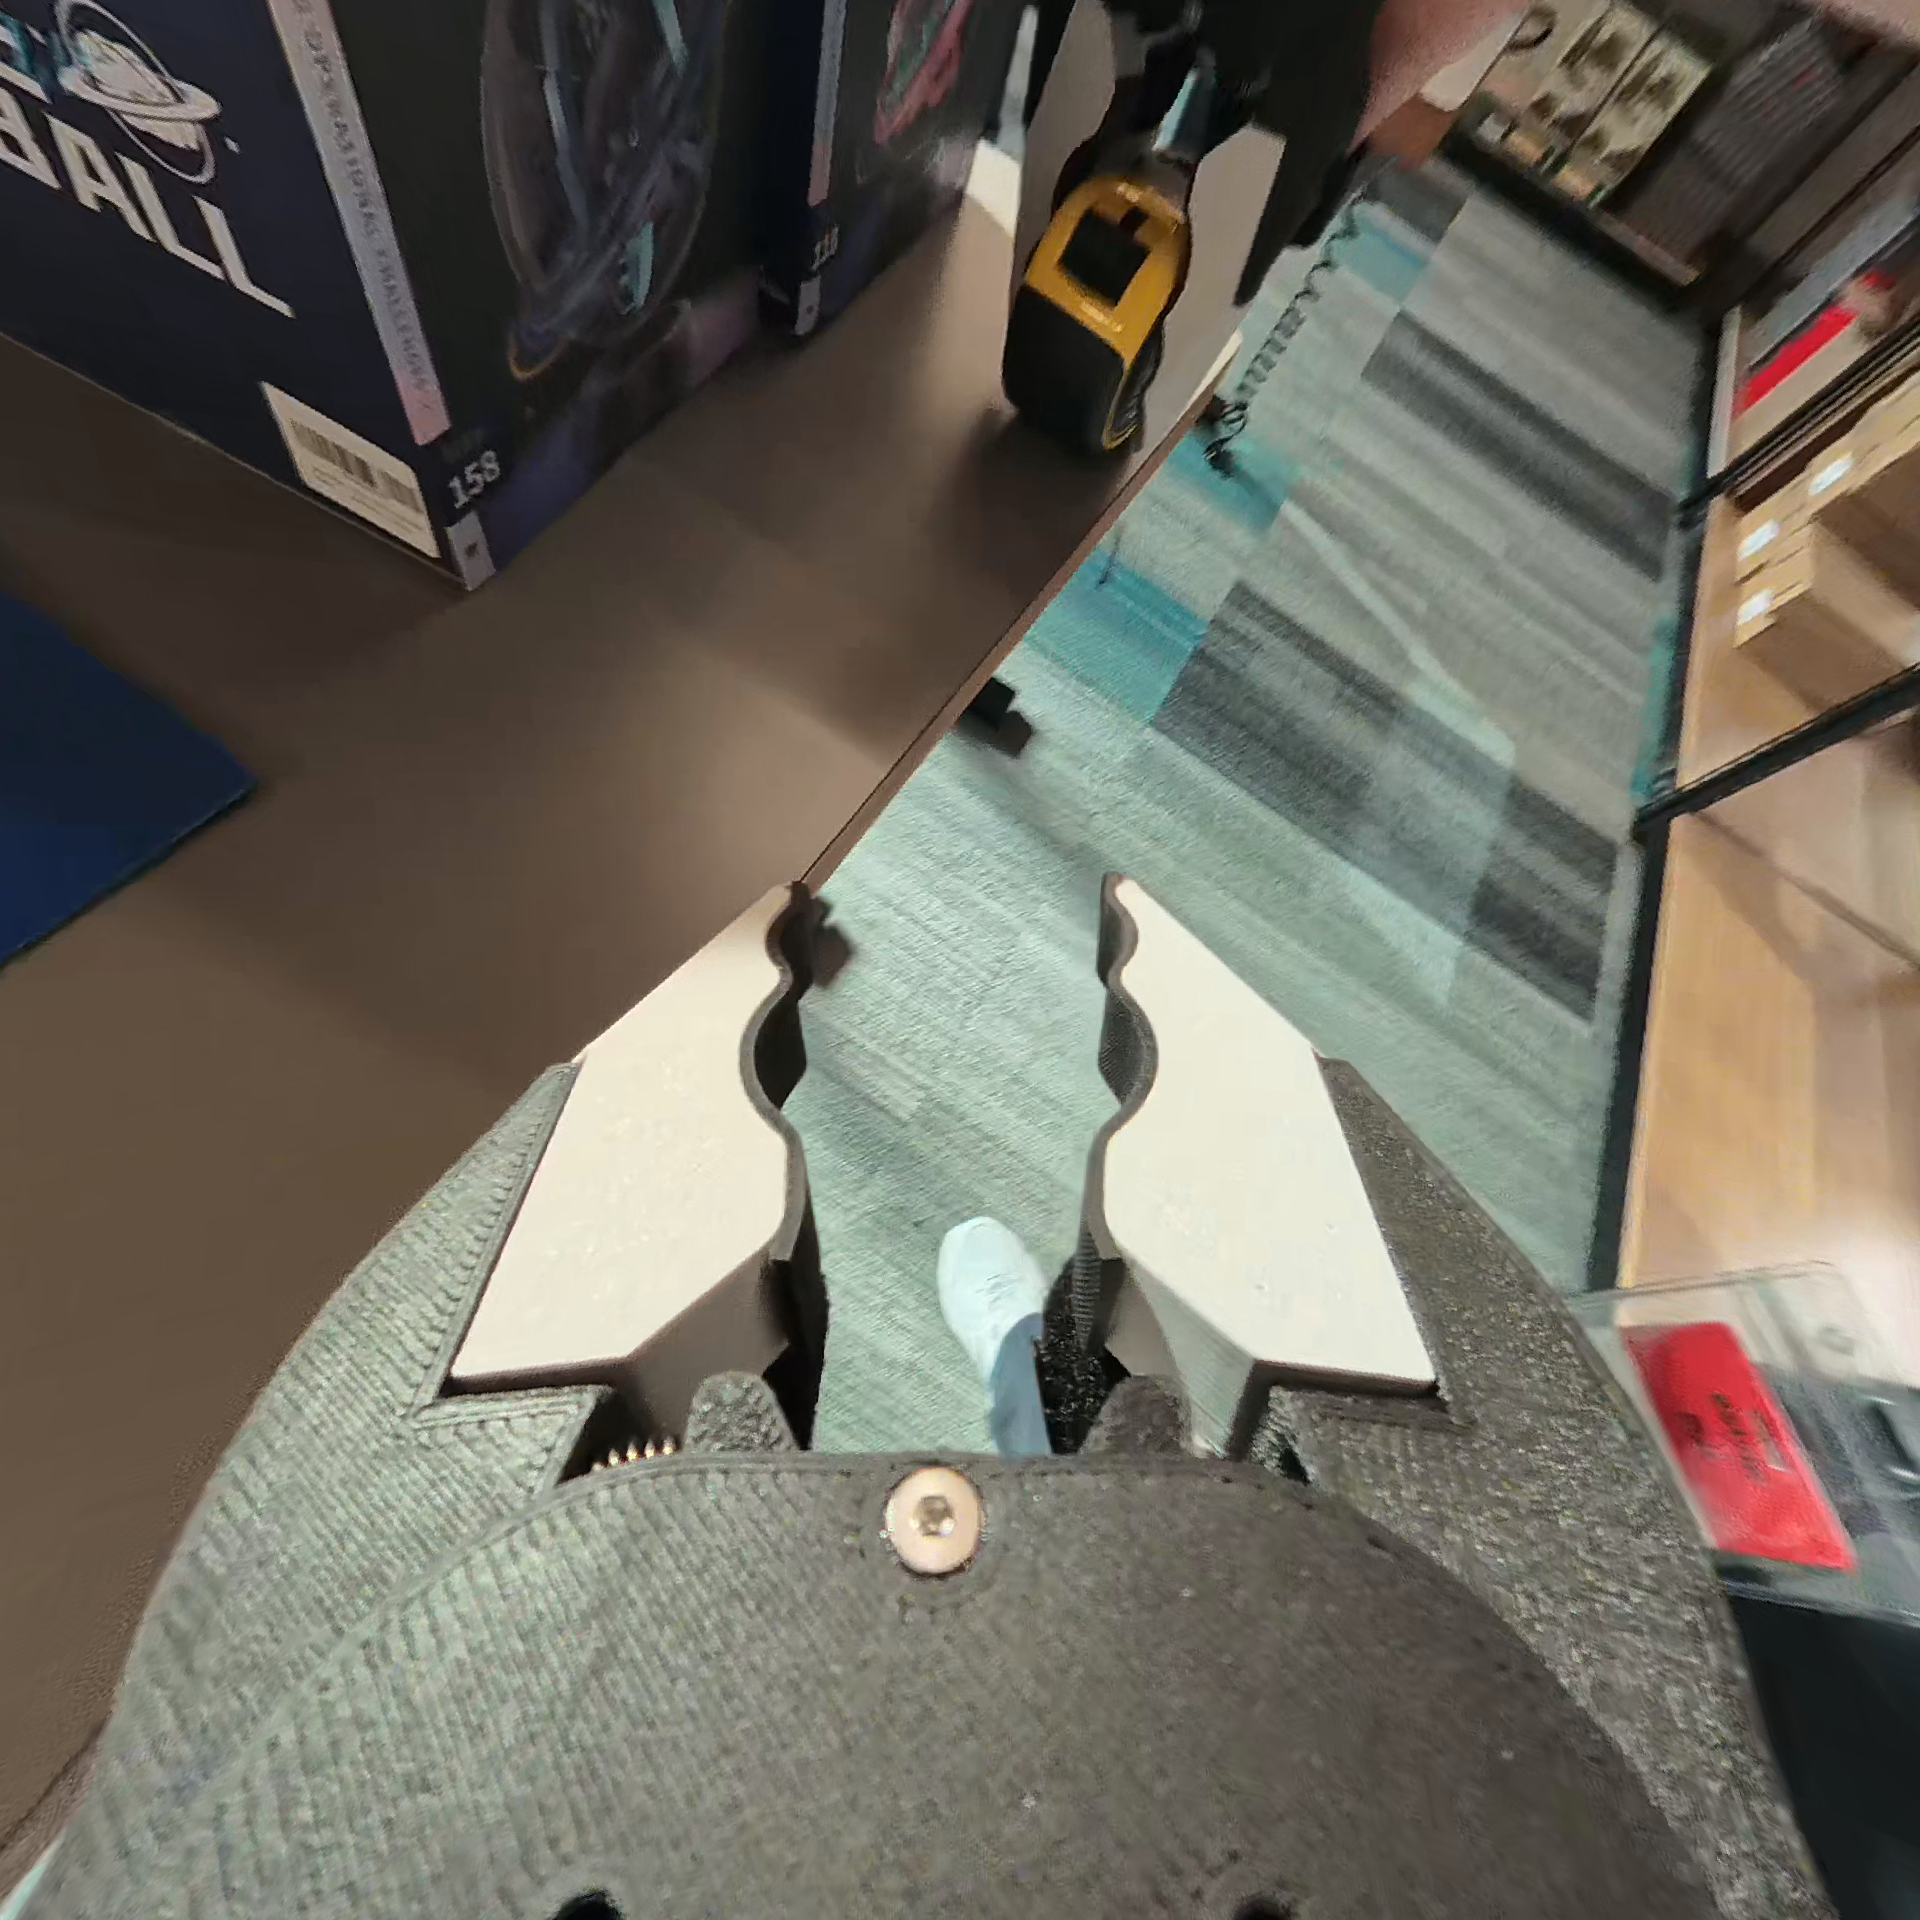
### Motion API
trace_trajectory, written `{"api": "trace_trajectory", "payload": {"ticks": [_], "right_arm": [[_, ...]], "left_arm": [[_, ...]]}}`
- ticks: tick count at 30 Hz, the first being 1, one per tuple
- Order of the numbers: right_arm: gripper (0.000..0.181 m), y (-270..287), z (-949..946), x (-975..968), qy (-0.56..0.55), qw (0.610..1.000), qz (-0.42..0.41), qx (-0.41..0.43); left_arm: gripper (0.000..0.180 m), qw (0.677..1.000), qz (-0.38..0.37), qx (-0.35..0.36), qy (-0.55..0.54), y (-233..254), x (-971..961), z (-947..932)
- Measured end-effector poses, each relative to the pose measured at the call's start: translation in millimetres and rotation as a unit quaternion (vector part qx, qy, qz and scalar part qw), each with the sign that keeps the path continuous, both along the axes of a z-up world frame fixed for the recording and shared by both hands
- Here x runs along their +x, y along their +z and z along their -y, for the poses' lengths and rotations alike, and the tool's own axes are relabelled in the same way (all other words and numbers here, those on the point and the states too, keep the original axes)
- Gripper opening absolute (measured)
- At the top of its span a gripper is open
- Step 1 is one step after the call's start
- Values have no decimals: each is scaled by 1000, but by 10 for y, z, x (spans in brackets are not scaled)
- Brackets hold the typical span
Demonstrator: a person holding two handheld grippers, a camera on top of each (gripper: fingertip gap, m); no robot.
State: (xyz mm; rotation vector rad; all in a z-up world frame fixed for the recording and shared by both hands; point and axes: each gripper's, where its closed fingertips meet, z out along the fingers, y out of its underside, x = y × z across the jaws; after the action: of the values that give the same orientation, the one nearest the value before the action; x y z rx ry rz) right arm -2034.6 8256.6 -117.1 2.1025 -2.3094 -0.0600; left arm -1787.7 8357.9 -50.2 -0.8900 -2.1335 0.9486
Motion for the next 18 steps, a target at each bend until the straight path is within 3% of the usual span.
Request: {"api": "trace_trajectory", "payload": {"ticks": [4, 9, 15, 18], "right_arm": [[67, 12, 5, -16, -1, 1000, -2, -20], [67, 129, 48, 49, -3, 999, 19, -39], [67, 547, 86, 346, 4, 996, 67, -64], [66, 828, 87, 554, 6, 993, 93, -67]], "left_arm": [[60, 997, -74, 33, -18, 45, -168, -35], [62, 994, -97, 17, -48, 136, -448, 17], [67, 980, -185, 26, -65, 276, -823, 216], [78, 979, -196, 3, -59, 252, -1015, 369]]}}
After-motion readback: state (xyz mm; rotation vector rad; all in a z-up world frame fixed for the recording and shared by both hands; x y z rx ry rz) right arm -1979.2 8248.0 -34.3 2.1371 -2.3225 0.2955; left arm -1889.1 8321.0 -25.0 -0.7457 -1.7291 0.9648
